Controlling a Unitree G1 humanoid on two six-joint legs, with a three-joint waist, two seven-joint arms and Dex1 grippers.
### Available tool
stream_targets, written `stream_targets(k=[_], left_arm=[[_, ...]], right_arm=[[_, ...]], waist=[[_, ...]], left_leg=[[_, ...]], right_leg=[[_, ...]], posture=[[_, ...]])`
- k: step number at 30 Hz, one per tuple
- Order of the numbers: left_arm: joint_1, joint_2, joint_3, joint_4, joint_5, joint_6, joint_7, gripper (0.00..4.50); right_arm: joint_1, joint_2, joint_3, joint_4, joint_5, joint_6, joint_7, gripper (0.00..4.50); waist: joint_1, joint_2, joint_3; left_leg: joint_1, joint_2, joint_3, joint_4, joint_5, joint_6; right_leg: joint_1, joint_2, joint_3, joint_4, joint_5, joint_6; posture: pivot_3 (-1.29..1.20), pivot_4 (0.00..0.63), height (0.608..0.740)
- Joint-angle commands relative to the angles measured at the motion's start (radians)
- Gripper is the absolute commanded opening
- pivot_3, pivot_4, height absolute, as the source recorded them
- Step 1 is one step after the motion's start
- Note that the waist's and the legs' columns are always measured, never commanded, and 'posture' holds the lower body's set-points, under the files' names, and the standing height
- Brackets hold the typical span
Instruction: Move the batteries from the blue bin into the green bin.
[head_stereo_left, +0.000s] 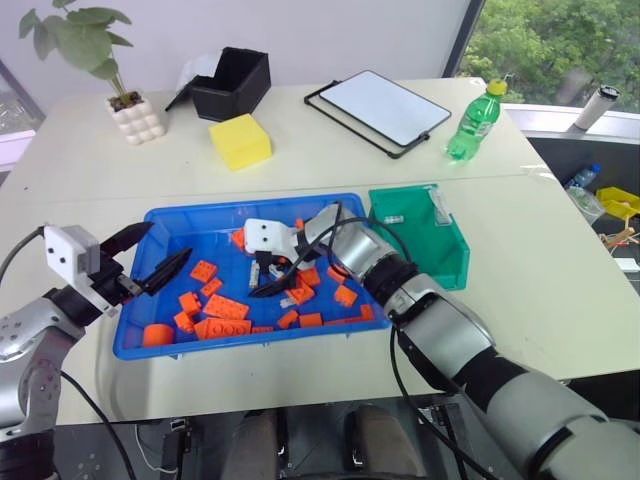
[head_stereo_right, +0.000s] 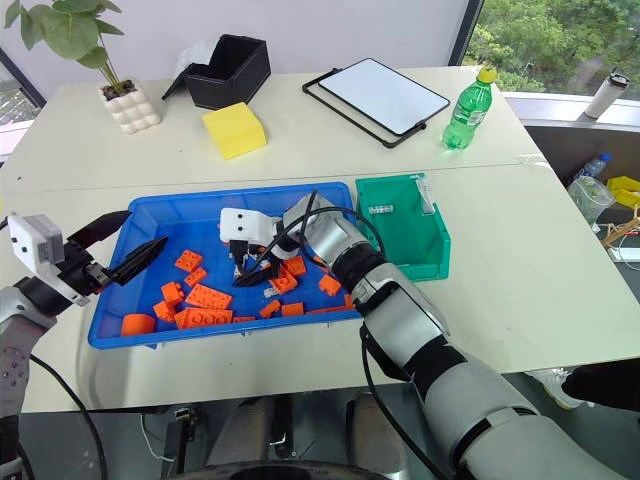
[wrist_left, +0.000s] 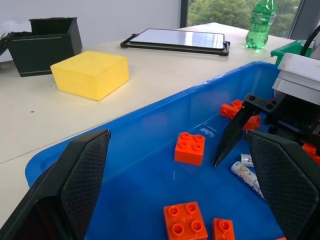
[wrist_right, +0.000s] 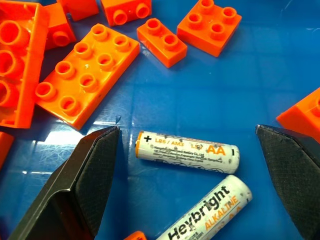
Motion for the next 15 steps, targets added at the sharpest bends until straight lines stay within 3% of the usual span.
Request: stream_targets(k=[1, 4, 15], left_arm=[[-0.001, 0.002, 0.034, -0.026, -0.010, -0.021, 0.006, 4.50], [-0.001, 0.004, 0.034, -0.025, -0.009, -0.023, 0.007, 4.50], [-0.007, 0.008, 0.034, -0.014, -0.009, -0.031, 0.007, 4.50]], right_arm=[[-0.016, 0.006, -0.006, 0.014, -0.018, -0.014, -0.003, 3.64], [-0.011, 0.004, -0.003, 0.007, -0.020, -0.014, 0.015, 2.26], [-0.041, 0.002, -0.052, -0.060, 0.003, 0.031, 0.019, 2.23]], waist=[[0.000, 0.000, 0.000], [0.000, 0.000, 0.000], [0.000, 0.000, 0.000]], left_leg=[[0.000, 0.000, 0.000, 0.000, 0.000, 0.000], [0.000, 0.000, 0.000, 0.000, 0.000, 0.000], [0.000, 0.000, 0.000, 0.000, 0.000, 0.000]], right_leg=[[0.000, 0.000, 0.000, 0.000, 0.000, 0.000], [0.000, 0.000, 0.000, 0.000, 0.000, 0.000], [0.000, 0.000, 0.000, 0.000, 0.000, 0.000]], posture=[[0.00, 0.150, 0.740], [0.00, 0.150, 0.740], [0.00, 0.150, 0.740]])
